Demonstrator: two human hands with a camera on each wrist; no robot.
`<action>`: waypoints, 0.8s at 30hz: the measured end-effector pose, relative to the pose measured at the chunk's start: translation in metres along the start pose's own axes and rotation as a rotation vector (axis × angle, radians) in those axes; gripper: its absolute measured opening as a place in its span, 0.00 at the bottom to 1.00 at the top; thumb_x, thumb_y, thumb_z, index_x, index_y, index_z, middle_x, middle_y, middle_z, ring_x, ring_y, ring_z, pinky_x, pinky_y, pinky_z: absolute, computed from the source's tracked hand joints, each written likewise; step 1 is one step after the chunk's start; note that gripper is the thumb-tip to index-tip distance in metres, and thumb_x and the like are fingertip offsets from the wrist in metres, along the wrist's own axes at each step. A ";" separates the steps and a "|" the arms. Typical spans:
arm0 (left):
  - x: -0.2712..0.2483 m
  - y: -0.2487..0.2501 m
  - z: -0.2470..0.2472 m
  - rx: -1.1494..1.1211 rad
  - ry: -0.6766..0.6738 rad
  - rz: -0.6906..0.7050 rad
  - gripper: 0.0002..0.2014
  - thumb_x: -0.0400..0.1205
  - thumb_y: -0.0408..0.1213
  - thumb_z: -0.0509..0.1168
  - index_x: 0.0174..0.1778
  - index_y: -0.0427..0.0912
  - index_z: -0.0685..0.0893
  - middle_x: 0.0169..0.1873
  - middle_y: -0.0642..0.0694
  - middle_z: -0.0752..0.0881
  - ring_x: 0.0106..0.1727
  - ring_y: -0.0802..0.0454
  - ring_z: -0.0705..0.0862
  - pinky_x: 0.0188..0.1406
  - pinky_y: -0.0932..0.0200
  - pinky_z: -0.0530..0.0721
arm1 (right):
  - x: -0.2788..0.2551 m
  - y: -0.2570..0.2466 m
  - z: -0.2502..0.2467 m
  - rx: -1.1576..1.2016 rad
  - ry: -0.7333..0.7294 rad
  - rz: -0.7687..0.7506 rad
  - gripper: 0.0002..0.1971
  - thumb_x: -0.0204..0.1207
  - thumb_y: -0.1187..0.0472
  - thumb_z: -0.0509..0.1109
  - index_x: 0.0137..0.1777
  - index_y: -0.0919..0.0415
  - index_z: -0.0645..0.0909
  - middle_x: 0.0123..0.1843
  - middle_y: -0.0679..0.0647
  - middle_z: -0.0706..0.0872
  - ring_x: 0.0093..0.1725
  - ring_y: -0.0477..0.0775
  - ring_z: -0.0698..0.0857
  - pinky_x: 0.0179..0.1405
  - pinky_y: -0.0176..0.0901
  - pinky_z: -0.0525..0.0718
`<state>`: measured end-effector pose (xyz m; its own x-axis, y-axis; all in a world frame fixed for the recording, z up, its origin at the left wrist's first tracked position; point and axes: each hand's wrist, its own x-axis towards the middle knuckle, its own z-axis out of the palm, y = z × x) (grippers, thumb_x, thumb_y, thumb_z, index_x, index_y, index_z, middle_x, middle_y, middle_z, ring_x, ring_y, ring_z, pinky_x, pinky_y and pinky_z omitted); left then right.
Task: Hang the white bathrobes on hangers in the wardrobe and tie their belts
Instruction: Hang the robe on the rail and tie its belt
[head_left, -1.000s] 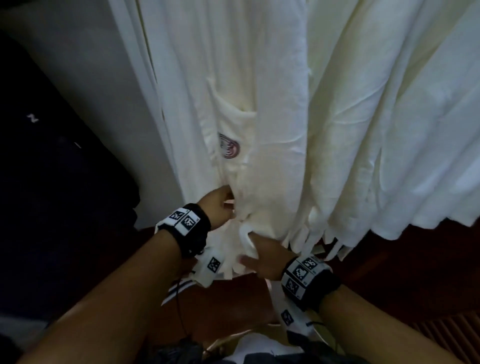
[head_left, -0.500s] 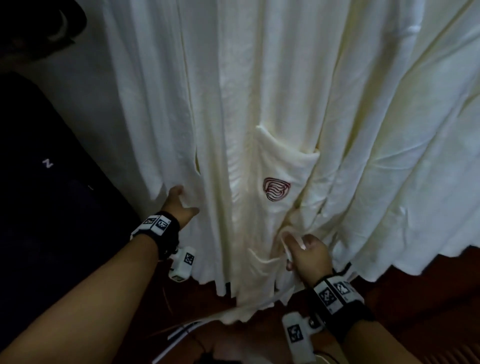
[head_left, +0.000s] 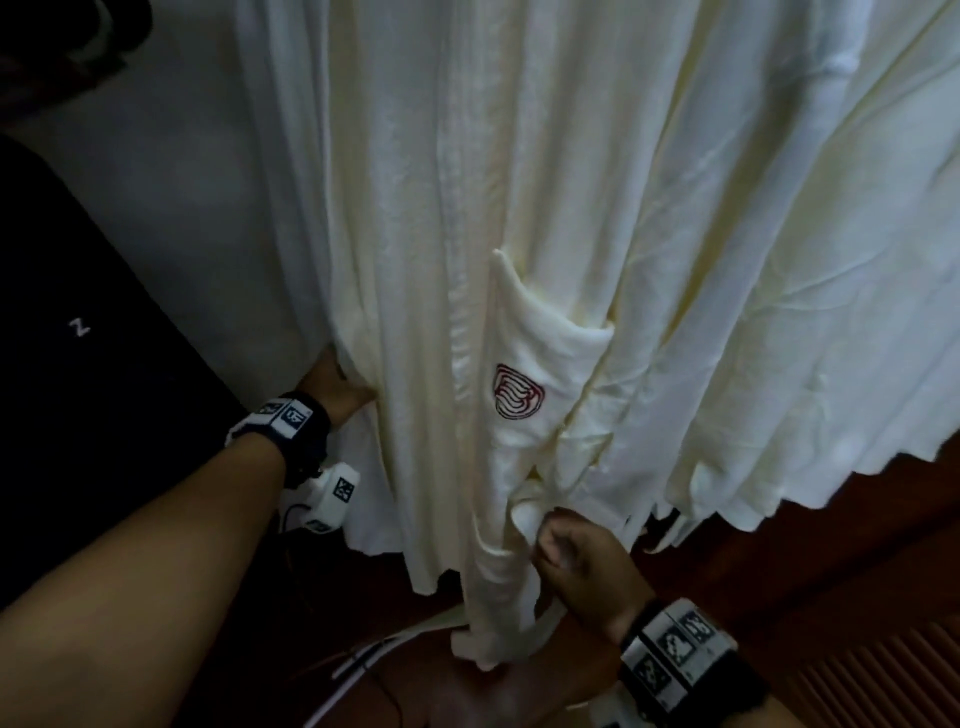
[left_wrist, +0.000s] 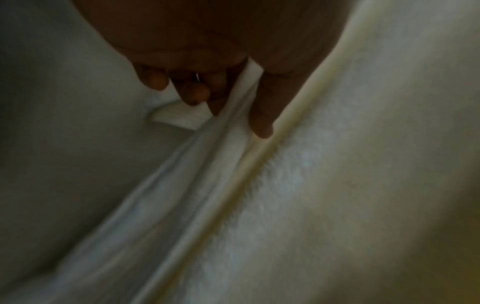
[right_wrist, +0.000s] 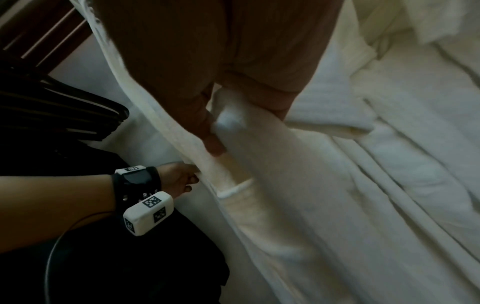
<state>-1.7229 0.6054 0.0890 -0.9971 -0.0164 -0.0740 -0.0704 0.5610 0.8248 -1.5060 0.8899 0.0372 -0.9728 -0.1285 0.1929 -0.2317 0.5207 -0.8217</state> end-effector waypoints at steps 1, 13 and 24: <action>-0.005 0.006 0.002 0.061 -0.067 0.013 0.35 0.77 0.40 0.73 0.78 0.42 0.65 0.71 0.41 0.77 0.68 0.43 0.78 0.63 0.60 0.73 | 0.003 -0.003 0.001 0.024 -0.020 0.017 0.12 0.72 0.55 0.66 0.32 0.36 0.71 0.33 0.36 0.78 0.35 0.35 0.77 0.38 0.27 0.72; -0.119 0.033 0.046 0.265 -0.332 0.170 0.18 0.77 0.43 0.67 0.63 0.44 0.84 0.58 0.45 0.87 0.58 0.47 0.85 0.56 0.59 0.82 | 0.035 -0.037 0.041 -0.200 -0.115 0.141 0.47 0.55 0.33 0.82 0.75 0.43 0.70 0.65 0.46 0.61 0.61 0.38 0.62 0.65 0.29 0.67; -0.093 -0.025 0.028 -0.262 0.161 0.003 0.09 0.69 0.31 0.65 0.44 0.44 0.83 0.37 0.51 0.88 0.39 0.49 0.86 0.42 0.53 0.83 | 0.046 0.006 0.036 -0.388 0.018 0.317 0.22 0.74 0.43 0.60 0.48 0.59 0.87 0.74 0.59 0.73 0.68 0.58 0.79 0.57 0.47 0.82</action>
<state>-1.6278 0.6160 0.0592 -0.9876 -0.1573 0.0013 -0.0512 0.3295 0.9428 -1.5520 0.8568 0.0214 -0.9948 0.0994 -0.0220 0.0936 0.8080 -0.5817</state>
